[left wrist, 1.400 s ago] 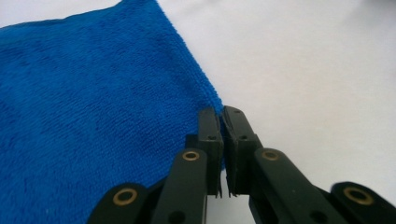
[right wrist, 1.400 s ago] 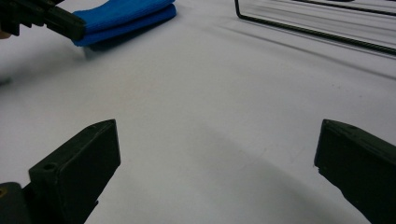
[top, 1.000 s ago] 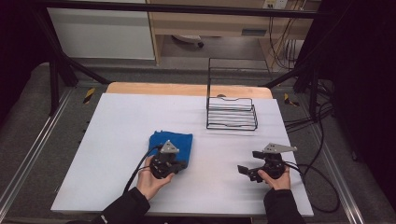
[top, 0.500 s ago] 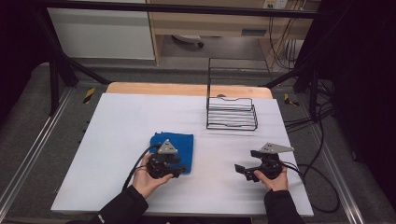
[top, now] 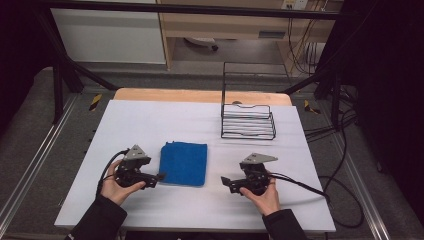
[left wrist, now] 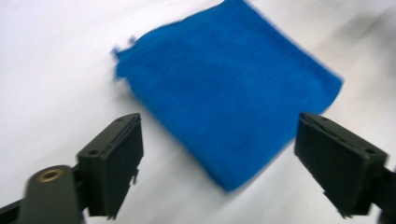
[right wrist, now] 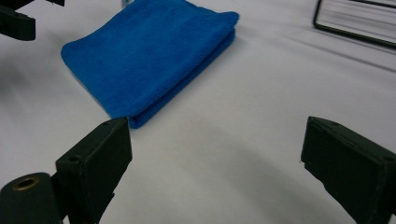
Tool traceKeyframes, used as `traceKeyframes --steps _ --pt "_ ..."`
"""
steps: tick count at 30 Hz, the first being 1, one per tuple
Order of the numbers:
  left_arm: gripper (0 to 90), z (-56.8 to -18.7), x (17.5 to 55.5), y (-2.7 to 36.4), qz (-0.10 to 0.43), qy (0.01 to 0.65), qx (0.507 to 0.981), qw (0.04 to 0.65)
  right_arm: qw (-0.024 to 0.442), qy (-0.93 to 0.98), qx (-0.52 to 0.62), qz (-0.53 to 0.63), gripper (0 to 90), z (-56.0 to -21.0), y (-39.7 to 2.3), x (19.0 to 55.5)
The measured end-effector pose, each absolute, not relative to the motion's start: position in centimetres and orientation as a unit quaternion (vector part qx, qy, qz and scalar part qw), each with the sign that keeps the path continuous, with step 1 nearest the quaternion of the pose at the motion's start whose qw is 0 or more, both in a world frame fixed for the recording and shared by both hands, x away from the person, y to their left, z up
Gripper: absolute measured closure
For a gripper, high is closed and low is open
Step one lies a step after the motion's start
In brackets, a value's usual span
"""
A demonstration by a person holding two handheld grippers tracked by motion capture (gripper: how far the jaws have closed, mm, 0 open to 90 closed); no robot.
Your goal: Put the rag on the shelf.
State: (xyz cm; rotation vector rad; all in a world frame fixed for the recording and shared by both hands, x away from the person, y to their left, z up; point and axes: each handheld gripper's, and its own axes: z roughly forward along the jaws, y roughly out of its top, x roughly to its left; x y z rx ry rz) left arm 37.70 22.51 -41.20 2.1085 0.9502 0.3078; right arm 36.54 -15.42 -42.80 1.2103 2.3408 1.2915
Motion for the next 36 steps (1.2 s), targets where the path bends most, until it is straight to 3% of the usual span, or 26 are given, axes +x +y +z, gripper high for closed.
traceKeyframes --steps 8,14,15,18,30,36 --pt "8.8 -42.4 37.4 26.3 0.137 0.406 0.811 0.397 0.094 0.799 0.41 0.43 22.5 -43.4 -11.4 36.6" --pt "6.8 -42.9 37.4 27.2 0.137 0.421 0.803 0.399 0.09 0.803 0.414 0.42 36.9 -44.4 -8.9 36.7" --pt "6.8 -43.0 37.4 27.3 0.138 0.423 0.803 0.398 0.092 0.801 0.416 0.419 43.5 -44.6 -8.4 36.8" --pt "6.8 -42.9 37.4 27.5 0.143 0.426 0.798 0.402 0.089 0.802 0.424 0.412 51.7 -44.8 -7.6 36.9" --pt "10.0 -42.9 37.4 27.6 0.147 0.425 0.797 0.404 0.055 0.793 0.453 0.403 81.2 -45.5 -6.8 36.9" --pt "11.6 -42.8 37.3 27.6 0.144 0.423 0.797 0.407 0.054 0.799 0.446 0.399 87.6 -44.3 -7.7 37.1"
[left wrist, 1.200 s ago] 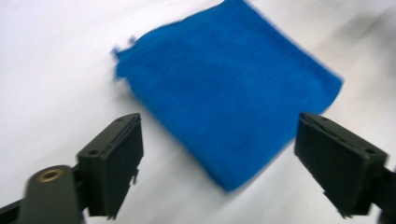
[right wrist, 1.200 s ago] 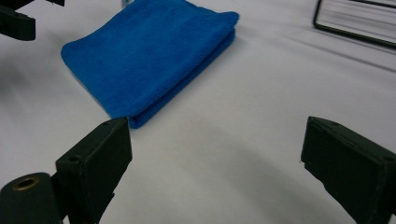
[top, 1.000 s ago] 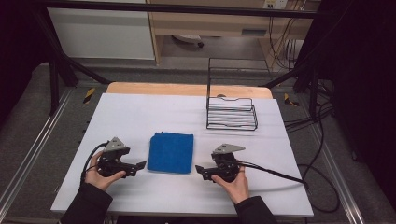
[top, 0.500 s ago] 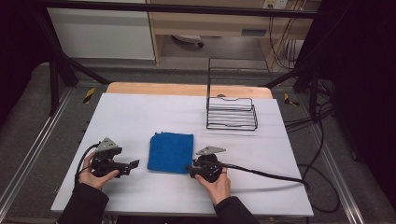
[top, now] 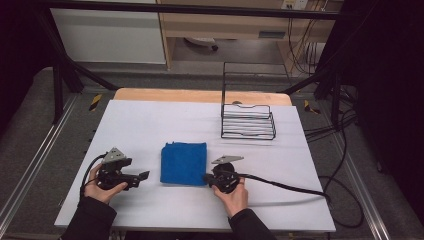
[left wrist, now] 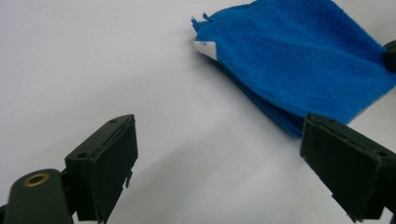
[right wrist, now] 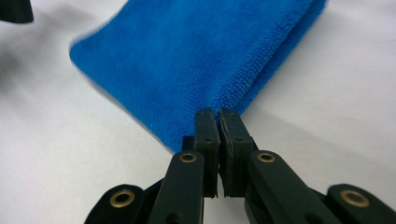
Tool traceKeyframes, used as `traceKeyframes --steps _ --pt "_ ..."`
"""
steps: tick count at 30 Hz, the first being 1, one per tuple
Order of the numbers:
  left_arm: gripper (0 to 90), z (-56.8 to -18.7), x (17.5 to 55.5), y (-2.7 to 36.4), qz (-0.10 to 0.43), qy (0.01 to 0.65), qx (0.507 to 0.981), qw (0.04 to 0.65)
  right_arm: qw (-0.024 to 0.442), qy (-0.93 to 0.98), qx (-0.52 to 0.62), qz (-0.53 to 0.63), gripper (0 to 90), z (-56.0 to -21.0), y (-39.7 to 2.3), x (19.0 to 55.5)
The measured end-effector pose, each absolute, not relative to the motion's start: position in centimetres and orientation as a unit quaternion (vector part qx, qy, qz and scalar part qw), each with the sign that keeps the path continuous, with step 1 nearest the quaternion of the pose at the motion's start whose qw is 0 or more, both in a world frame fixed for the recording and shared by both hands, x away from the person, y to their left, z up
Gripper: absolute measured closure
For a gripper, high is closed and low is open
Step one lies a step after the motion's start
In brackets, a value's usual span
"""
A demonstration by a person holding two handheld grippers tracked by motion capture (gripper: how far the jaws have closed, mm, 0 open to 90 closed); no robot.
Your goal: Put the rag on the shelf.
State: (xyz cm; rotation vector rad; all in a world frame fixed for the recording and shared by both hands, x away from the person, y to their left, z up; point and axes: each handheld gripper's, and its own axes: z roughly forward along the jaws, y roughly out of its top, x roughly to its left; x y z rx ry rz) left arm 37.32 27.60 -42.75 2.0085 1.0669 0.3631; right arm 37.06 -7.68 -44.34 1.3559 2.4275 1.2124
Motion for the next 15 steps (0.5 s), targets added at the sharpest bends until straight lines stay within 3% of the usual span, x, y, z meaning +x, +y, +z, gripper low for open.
traceKeyframes --steps 10,15 --pt "12.1 -42.8 37.3 27.4 0.144 0.422 0.798 0.406 0.057 0.833 0.437 0.335 87.3 -41.8 -13.7 38.5" --pt "12.1 -42.9 37.3 27.2 0.143 0.419 0.802 0.402 0.097 0.85 0.416 0.31 85.7 -42.0 -17.1 40.3"
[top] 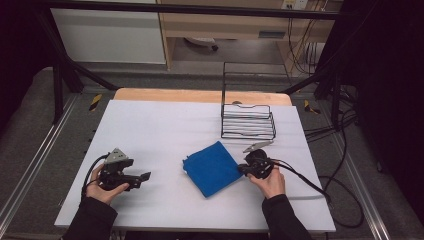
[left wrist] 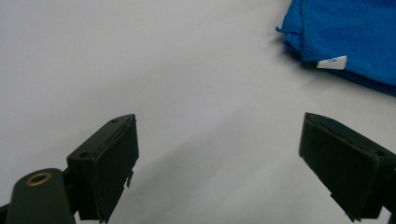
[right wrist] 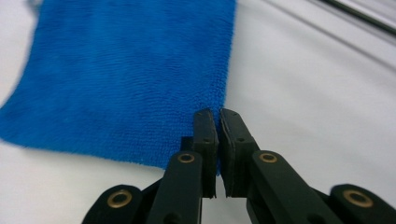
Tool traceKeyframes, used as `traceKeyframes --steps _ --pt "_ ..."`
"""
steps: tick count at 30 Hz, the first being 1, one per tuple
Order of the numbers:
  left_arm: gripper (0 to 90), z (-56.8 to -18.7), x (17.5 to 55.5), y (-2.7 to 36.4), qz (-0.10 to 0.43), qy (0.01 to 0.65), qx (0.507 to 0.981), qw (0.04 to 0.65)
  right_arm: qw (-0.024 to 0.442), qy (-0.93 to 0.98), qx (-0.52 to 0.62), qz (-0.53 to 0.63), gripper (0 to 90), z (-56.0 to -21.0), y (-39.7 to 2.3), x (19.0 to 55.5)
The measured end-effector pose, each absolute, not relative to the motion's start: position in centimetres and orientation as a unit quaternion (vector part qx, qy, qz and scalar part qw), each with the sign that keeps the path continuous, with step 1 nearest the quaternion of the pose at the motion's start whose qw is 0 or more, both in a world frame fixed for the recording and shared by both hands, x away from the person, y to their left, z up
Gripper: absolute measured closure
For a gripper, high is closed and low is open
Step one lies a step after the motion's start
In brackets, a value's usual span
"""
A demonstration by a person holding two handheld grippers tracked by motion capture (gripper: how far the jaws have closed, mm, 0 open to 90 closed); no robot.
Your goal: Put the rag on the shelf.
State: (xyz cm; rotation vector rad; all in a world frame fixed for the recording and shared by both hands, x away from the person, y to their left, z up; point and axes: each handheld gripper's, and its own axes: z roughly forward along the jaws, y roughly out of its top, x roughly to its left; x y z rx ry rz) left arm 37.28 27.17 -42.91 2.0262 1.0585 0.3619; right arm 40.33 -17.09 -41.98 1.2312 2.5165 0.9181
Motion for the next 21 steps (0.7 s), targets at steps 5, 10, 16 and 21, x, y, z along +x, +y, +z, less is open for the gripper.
traceKeyframes --steps 5,10,16,21 --pt "12.1 -42.9 37.3 27.2 0.145 0.418 0.802 0.401 0.154 0.846 0.407 0.309 65.7 -42.4 -17.8 40.7" --pt "11.9 -43.0 37.4 27.3 0.146 0.42 0.802 0.398 0.156 0.82 0.39 0.389 45.0 -40.9 -16.0 39.3" --pt "10.5 -43.1 37.5 27.4 0.147 0.42 0.804 0.393 0.131 0.817 0.372 0.42 31.9 -40.9 -10.5 39.3" --pt "10.3 -43.3 37.6 27.5 0.146 0.42 0.807 0.39 0.119 0.824 0.368 0.414 36.5 -41.8 -7.1 40.0"
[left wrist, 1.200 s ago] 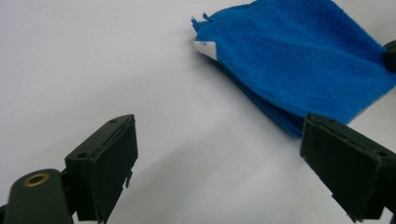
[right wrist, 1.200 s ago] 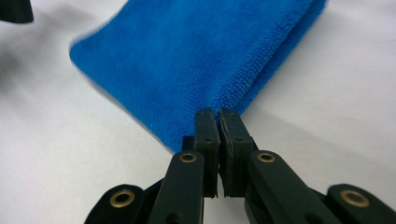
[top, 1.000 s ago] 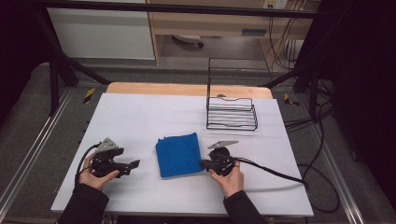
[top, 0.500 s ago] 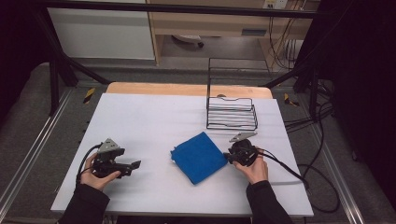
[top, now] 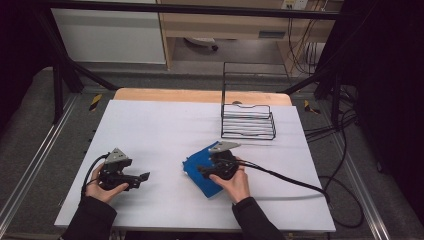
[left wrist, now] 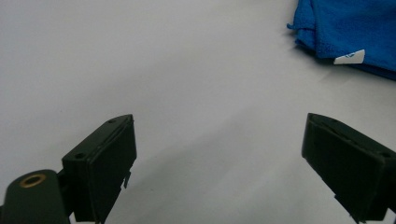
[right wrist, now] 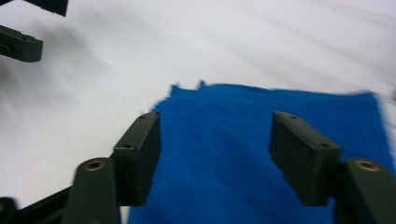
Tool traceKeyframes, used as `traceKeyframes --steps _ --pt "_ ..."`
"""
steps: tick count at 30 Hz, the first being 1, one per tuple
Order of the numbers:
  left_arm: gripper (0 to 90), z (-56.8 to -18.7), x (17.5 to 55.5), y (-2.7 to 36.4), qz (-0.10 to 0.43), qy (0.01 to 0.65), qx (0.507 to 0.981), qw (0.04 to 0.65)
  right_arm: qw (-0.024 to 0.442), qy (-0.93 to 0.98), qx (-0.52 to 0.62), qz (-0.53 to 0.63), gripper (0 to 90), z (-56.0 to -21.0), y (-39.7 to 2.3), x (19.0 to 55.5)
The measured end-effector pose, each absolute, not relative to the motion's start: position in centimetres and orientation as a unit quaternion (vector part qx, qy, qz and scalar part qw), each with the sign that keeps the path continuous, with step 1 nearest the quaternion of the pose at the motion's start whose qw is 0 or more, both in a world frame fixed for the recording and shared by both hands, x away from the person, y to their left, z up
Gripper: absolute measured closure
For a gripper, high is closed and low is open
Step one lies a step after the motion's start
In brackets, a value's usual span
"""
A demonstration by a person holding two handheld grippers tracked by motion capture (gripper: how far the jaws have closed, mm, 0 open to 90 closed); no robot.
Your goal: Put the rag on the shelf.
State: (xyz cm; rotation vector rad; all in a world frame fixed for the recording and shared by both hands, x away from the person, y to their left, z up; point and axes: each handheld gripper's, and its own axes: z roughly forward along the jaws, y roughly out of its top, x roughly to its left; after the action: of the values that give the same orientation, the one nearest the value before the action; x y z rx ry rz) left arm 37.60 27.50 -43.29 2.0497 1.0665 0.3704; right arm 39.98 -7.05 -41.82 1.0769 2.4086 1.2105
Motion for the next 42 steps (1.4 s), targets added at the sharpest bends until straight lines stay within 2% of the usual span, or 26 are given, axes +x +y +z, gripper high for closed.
traceKeyframes --steps 3,11,13,18,22,25,28,30,32,36,40,42 --pt "10.3 -43.3 37.6 27.6 0.146 0.422 0.805 0.39 0.114 0.835 0.357 0.402 44.9 -42.6 -4.0 40.4" --pt "10.4 -43.2 37.6 27.5 0.148 0.419 0.808 0.388 0.135 0.856 0.35 0.356 48.5 -44.5 -1.2 41.4" --pt "10.4 -43.2 37.6 27.5 0.149 0.42 0.807 0.387 0.148 0.855 0.35 0.352 52.8 -44.7 -1.2 41.5" --pt "10.5 -43.3 37.6 27.5 0.148 0.421 0.807 0.387 0.156 0.861 0.349 0.335 52.6 -44.4 -1.4 41.8" --pt "10.5 -43.2 37.6 27.5 0.149 0.42 0.807 0.386 0.152 0.86 0.347 0.342 47.2 -44.6 -1.3 41.7" --pt "10.7 -43.2 37.5 27.5 0.15 0.42 0.807 0.387 0.163 0.862 0.34 0.34 46.6 -44.9 -1.2 41.5" --pt "10.9 -43.2 37.5 27.5 0.152 0.419 0.809 0.384 0.171 0.862 0.341 0.334 50.8 -44.9 -1.2 41.6" --pt "11.0 -43.2 37.5 27.5 0.152 0.419 0.809 0.384 0.176 0.863 0.341 0.329 56.8 -44.9 -1.2 41.7" --pt "11.1 -43.2 37.5 27.5 0.152 0.418 0.809 0.384 0.195 0.861 0.341 0.322 72.4 -44.8 -1.3 41.6" --pt "11.1 -43.2 37.5 27.5 0.152 0.42 0.808 0.385 0.202 0.86 0.344 0.318 79.4 -44.8 -1.5 41.7" --pt "11.3 -43.1 37.5 27.6 0.152 0.423 0.805 0.387 0.173 0.861 0.342 0.333 81.2 -44.4 -2.0 42.1" --pt "11.9 -43.0 37.6 27.7 0.153 0.425 0.803 0.389 0.136 0.862 0.329 0.361 81.2 -44.0 -2.7 41.9"
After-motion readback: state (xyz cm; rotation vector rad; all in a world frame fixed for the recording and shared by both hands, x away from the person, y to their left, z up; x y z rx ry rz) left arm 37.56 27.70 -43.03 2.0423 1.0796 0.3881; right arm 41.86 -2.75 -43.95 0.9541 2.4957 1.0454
